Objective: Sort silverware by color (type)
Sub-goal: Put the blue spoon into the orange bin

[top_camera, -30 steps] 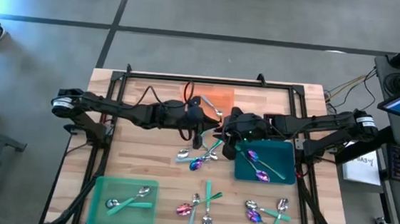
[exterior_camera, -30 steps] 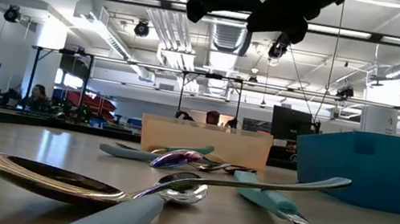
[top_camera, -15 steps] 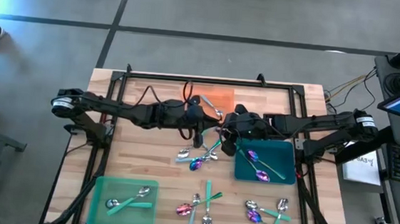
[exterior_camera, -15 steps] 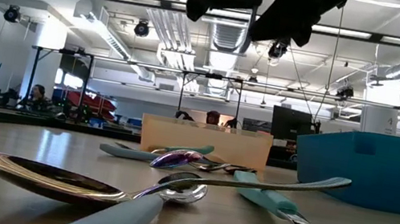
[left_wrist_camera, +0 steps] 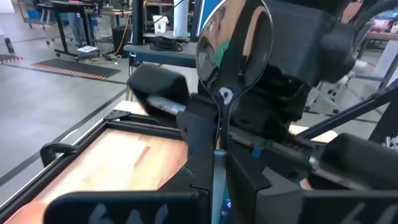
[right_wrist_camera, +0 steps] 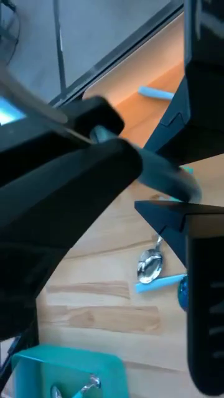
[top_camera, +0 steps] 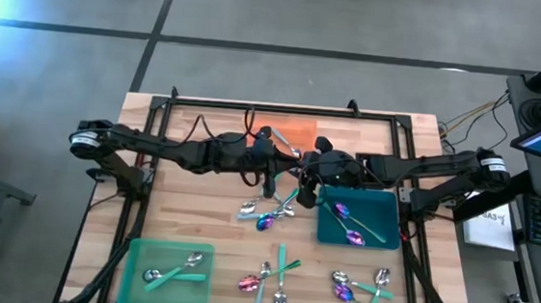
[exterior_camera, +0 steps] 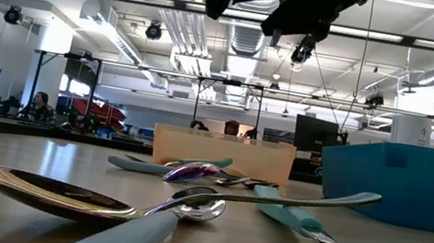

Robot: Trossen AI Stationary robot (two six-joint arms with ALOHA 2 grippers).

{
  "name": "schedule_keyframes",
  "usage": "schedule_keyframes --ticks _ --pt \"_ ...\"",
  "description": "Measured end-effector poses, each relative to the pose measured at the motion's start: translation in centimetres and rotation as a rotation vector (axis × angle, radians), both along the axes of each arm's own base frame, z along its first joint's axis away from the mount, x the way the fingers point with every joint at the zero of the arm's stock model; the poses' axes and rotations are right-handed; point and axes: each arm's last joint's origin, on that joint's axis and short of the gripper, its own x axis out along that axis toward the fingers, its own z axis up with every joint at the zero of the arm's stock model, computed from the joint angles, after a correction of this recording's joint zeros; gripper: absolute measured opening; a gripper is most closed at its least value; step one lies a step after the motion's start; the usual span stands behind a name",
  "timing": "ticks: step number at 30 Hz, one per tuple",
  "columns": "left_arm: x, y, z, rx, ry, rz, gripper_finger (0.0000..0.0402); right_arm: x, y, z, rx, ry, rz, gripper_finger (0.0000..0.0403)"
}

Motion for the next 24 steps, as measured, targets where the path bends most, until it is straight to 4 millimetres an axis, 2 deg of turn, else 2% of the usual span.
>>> schedule_keyframes --ticks 6,15,24 --pt "0.0 0.0 0.0 -0.004 0.001 -0.005 0.0008 0.1 0.0 -0.2 -0.009 0.008 0.003 0.0043" --pt "0.0 0.0 0.0 -0.009 -0.006 -0.006 0.0014 -0.2 0.0 0.2 -0.031 0.006 0.017 0.0042" --pt "0.0 0.3 0.0 0.02 0.004 0.098 0.0085 -1.1 -0.5 3.2 -0.093 0.058 -0.048 0.0042"
